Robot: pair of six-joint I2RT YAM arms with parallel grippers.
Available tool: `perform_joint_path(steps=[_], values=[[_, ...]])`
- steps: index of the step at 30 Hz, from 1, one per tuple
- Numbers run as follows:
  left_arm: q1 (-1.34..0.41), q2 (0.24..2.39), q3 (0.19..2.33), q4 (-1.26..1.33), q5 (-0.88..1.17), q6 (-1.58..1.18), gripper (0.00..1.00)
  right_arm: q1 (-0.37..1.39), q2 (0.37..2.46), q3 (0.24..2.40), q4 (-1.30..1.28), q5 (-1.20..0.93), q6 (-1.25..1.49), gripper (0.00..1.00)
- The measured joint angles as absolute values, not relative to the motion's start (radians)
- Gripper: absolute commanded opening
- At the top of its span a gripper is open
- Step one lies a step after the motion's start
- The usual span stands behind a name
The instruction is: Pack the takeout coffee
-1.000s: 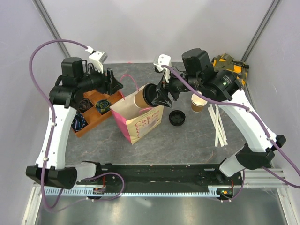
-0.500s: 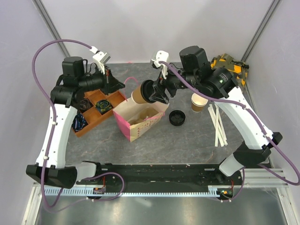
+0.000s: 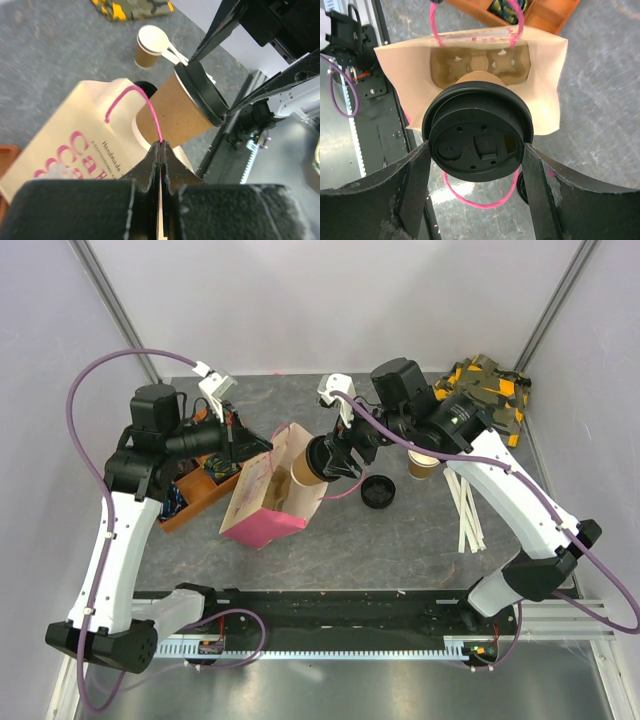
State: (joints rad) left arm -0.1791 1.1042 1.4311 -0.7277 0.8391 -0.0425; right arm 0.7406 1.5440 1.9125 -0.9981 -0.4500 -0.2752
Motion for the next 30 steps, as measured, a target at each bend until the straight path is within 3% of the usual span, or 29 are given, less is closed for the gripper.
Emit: perform_joint_path(steps=[26,30], values=[[-0.086,1.026,1.282,-0.619,0.844,-0.385,0.02,0.741,1.611,1.971,-1.003,-0.490,-0.279,0.40],[-0.072,1.026,1.249,-0.631,0.844,-0.385,0.12,0.741,1.620,1.971,-1.003,-0.491,-0.281,0.40]])
